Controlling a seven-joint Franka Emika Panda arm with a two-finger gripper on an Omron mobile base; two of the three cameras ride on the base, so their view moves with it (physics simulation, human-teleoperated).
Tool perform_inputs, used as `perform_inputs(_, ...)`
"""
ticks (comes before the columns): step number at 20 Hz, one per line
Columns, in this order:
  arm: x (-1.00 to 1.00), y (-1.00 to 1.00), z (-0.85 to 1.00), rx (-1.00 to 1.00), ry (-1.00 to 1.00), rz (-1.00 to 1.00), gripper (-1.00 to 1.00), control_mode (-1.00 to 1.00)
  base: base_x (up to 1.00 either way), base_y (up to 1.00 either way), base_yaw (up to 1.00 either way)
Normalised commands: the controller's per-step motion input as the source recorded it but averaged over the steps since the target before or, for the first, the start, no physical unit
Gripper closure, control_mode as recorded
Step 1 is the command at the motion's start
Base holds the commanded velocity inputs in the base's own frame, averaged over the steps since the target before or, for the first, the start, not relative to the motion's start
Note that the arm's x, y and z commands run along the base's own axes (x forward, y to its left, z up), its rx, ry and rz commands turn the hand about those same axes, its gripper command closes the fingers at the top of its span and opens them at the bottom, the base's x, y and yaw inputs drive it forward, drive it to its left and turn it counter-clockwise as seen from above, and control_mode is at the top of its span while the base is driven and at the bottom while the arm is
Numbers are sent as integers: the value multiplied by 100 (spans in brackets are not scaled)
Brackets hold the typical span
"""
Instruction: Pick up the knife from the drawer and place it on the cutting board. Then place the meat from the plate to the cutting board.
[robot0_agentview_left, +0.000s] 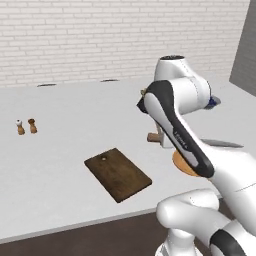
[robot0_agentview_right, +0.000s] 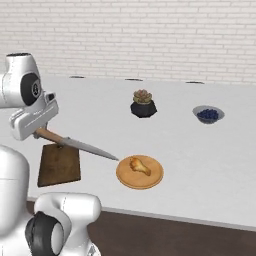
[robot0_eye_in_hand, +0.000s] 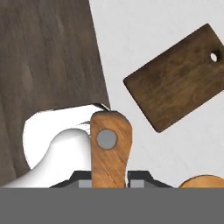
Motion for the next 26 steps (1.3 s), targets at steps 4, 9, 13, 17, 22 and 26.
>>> perform_inputs(4, 100, 5, -100, 2, 14, 20, 100, -100, 0, 0, 0)
perform_inputs(9, 97, 62, -100, 0, 0, 26, 100, -100, 0, 0, 0)
perform_inputs(13, 74, 91, -100, 0, 0, 35, 100, -100, 0, 0, 0)
perform_inputs(17, 62, 95, -98, 0, 0, 34, 100, -100, 0, 0, 0)
perform_inputs(22, 61, 61, -97, 0, 0, 23, 100, -100, 0, 0, 0)
perform_inputs(26, 71, 21, -70, 0, 0, 9, 100, -100, 0, 0, 0)
